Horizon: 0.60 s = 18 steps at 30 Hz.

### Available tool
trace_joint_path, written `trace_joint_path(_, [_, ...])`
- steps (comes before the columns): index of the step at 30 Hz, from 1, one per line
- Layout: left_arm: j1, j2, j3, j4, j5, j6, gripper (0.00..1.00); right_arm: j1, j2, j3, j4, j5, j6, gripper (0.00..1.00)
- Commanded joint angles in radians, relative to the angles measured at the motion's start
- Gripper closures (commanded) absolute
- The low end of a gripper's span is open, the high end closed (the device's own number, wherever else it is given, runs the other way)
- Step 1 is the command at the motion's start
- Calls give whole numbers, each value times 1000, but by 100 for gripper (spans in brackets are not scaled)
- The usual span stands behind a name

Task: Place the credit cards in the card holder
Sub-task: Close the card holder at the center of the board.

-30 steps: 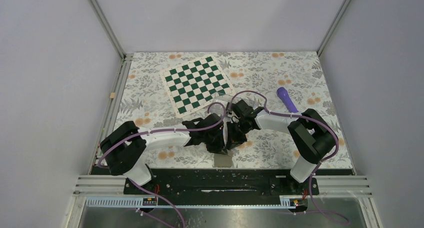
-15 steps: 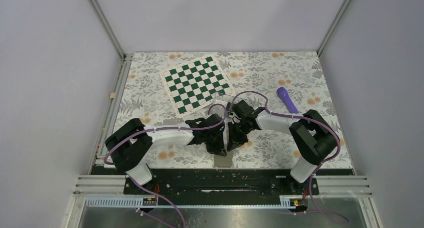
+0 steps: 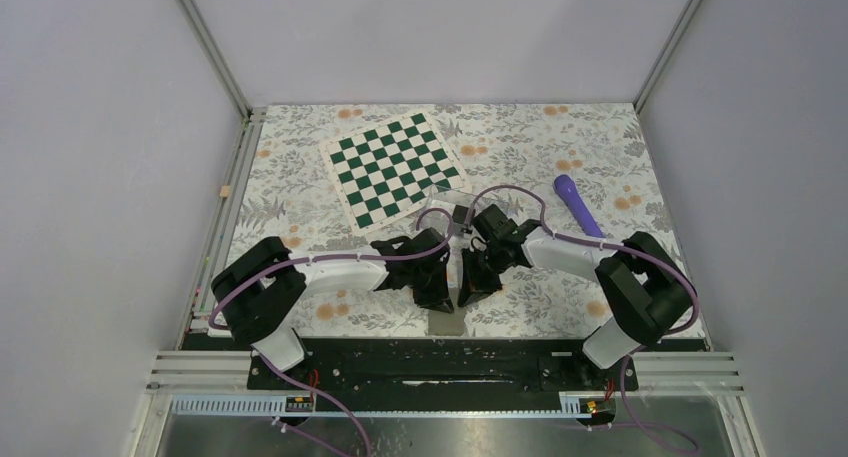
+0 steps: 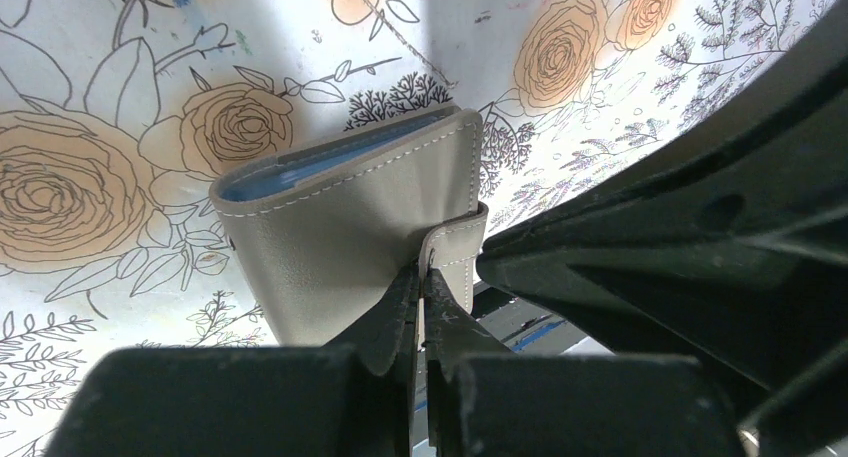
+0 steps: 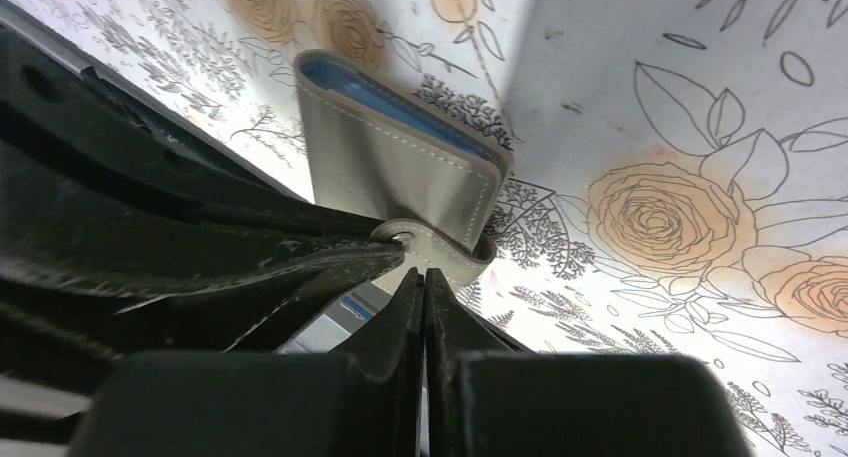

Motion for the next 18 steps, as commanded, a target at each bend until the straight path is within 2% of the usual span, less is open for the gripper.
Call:
trace_joint_path(1, [1, 2, 5, -8, 4, 5, 98, 9, 28, -27, 29, -32, 15, 100])
trace_joint_path(7, [0, -29, 7, 22, 18, -2, 88, 12, 63, -51, 49, -6, 13, 100])
trace_joint_path(14, [15, -83, -4, 27, -5, -20, 61, 15, 93, -55, 47, 6, 9, 100])
trace_joint_path(18, [23, -99, -11, 6, -24, -17, 60, 16, 95, -50, 40, 8, 6, 100])
